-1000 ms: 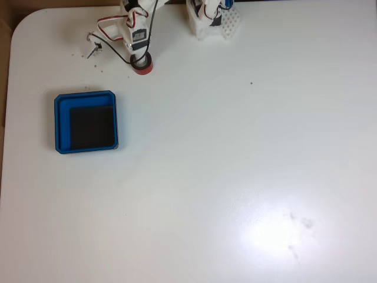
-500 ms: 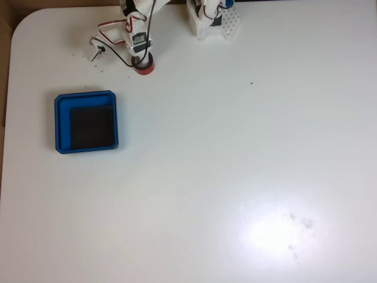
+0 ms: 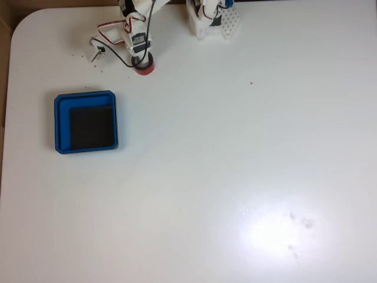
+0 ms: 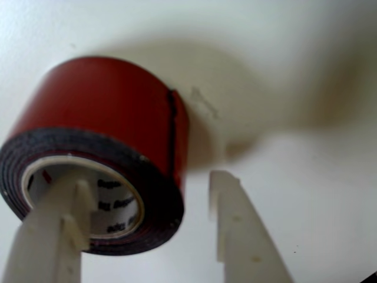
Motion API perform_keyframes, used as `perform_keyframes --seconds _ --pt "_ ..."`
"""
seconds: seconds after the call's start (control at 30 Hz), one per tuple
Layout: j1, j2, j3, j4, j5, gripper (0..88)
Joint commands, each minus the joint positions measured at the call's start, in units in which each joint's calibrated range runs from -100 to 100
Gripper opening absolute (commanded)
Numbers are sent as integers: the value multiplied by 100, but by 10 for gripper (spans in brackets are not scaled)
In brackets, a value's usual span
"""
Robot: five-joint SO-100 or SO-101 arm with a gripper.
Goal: Pick the red roll and drop it in the blue box
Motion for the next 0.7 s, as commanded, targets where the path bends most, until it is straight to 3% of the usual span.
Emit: perform_keyframes --seconds 0.0,0.07,0.67 --pt "35 -6 -342 21 -33 30" --pt "35 -14 -342 21 -33 0" --pt "54 -683 -414 29 -15 7"
